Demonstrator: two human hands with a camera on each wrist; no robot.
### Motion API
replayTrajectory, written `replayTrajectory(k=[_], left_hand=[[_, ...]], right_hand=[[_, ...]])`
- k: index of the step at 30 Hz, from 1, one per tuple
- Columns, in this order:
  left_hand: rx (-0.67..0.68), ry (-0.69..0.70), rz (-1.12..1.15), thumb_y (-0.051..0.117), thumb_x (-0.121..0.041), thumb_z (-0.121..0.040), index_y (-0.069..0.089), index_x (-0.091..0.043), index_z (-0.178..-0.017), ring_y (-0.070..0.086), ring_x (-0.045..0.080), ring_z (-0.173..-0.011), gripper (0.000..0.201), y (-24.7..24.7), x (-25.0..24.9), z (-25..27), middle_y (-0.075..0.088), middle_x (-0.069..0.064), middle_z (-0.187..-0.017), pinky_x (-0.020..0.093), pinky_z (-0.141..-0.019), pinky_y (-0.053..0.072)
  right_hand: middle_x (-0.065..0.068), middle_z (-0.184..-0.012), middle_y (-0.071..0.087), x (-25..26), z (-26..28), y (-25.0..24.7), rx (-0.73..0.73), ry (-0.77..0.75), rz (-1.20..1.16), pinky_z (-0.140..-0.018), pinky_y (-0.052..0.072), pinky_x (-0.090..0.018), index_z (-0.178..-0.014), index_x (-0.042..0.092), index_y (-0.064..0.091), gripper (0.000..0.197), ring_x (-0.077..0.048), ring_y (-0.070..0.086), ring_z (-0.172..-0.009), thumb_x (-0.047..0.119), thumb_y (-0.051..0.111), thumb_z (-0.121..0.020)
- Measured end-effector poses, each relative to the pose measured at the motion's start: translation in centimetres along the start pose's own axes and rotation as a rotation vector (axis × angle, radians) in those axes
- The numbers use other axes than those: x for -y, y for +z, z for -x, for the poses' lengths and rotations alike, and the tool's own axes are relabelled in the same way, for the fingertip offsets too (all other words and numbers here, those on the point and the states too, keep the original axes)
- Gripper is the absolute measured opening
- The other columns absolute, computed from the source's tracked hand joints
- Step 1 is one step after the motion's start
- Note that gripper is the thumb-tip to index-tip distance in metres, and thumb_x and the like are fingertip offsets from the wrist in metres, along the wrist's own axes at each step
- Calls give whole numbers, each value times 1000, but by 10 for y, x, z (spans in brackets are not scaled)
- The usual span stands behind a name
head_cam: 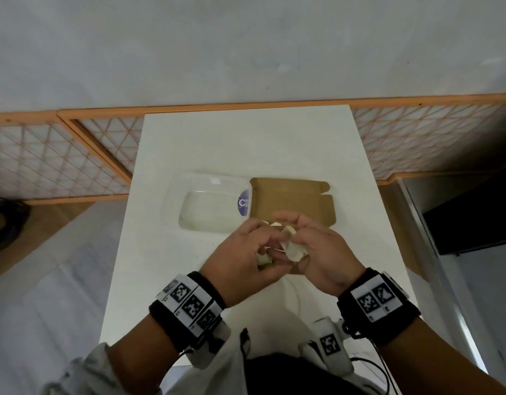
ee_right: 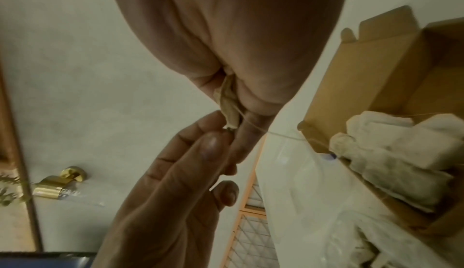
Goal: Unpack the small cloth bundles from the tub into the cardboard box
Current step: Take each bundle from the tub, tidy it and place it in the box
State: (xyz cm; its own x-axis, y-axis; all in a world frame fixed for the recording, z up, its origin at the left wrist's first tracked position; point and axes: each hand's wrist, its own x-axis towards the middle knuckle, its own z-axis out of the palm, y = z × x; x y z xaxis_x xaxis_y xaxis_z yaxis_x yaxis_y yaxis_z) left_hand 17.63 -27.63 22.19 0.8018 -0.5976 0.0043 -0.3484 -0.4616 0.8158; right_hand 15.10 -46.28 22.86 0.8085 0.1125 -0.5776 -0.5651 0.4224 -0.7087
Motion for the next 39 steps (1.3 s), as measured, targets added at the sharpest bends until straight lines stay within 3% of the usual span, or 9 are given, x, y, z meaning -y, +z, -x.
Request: replayTrajectory(k=[4, 8, 10, 16, 20, 23, 26, 31, 39], left_hand=[[-81, -42, 16, 83, -47, -78, 61, -30, -133, 59, 1, -91, 62, -11, 2, 6, 55, -8, -112, 18, -87, 52], [-136, 96, -132, 86, -36, -78, 63, -30, -135, 52, -16, -91, 61, -12, 3, 11, 48, -7, -123, 2, -82, 44], [-204, 94, -151, 82, -30, -83, 67, -31, -129, 52, -13, -88, 49, -12, 6, 12, 48, -9, -124, 5, -79, 45], [-330, 39, 57, 74, -12, -93, 77, -30, -104, 67, 4, -94, 22, -22, 3, 11, 61, -12, -110, 12, -80, 51], [-380, -138, 197, 71, -19, -97, 72, -28, -96, 70, 14, -80, 10, -30, 8, 15, 72, -9, -92, 41, -75, 61], [-389, -202, 219, 70, -20, -98, 72, -31, -95, 72, 15, -76, 11, -36, 14, 18, 75, -9, -86, 46, -75, 61], [-374, -166, 116, 69, -17, -98, 73, -31, -97, 72, 14, -78, 15, -45, 18, 21, 75, -15, -84, 38, -77, 60], [-254, -156, -121, 68, -27, -99, 76, -34, -101, 66, 6, -75, 10, -54, 35, 28, 72, -15, -89, 31, -74, 56], [-219, -46, -43, 77, -26, -93, 79, -25, -98, 67, 9, -82, 6, -55, 30, 37, 64, -11, -112, 24, -77, 54]], right_hand=[[-17, -128, 73, 2, -4, 15, 92, 1, -53, -90, 58, -50, -145, 29, 55, 59, -36, 71, -115, -5, 30, -102], [-19, -134, 69, 5, -7, 26, 181, -12, -88, -99, 54, -50, -145, 27, 55, 60, -36, 66, -125, -5, 28, -102], [-23, -138, 65, 5, -9, 31, 207, -6, -120, -96, 57, -46, -147, 20, 53, 59, -37, 65, -125, -5, 28, -100], [-26, -134, 64, 3, -12, 40, 271, 27, -146, -87, 59, -38, -153, 8, 40, 53, -27, 71, -106, 18, 39, -101], [-19, -119, 69, 5, -8, 41, 297, 84, -9, -75, 56, -36, -149, 11, 43, 61, -27, 71, -90, 50, 46, -103], [-21, -117, 74, 5, -5, 44, 329, 102, 251, -59, 35, -29, -140, 14, 55, 48, -18, 60, -69, 47, 42, -108], [-13, -91, 72, 3, -3, 44, 316, 102, 438, -54, 24, -28, -124, 15, 62, 28, -12, 40, -56, 37, 52, -108], [24, -64, 57, 21, 5, 46, 194, -217, 952, -54, 39, -10, -108, 23, 70, 18, 4, 49, -55, 31, 53, -109], [14, -80, 68, 36, -23, 65, 98, -468, 1043, -61, 42, -11, -98, 23, 70, 16, 2, 53, -63, 33, 60, -105]])
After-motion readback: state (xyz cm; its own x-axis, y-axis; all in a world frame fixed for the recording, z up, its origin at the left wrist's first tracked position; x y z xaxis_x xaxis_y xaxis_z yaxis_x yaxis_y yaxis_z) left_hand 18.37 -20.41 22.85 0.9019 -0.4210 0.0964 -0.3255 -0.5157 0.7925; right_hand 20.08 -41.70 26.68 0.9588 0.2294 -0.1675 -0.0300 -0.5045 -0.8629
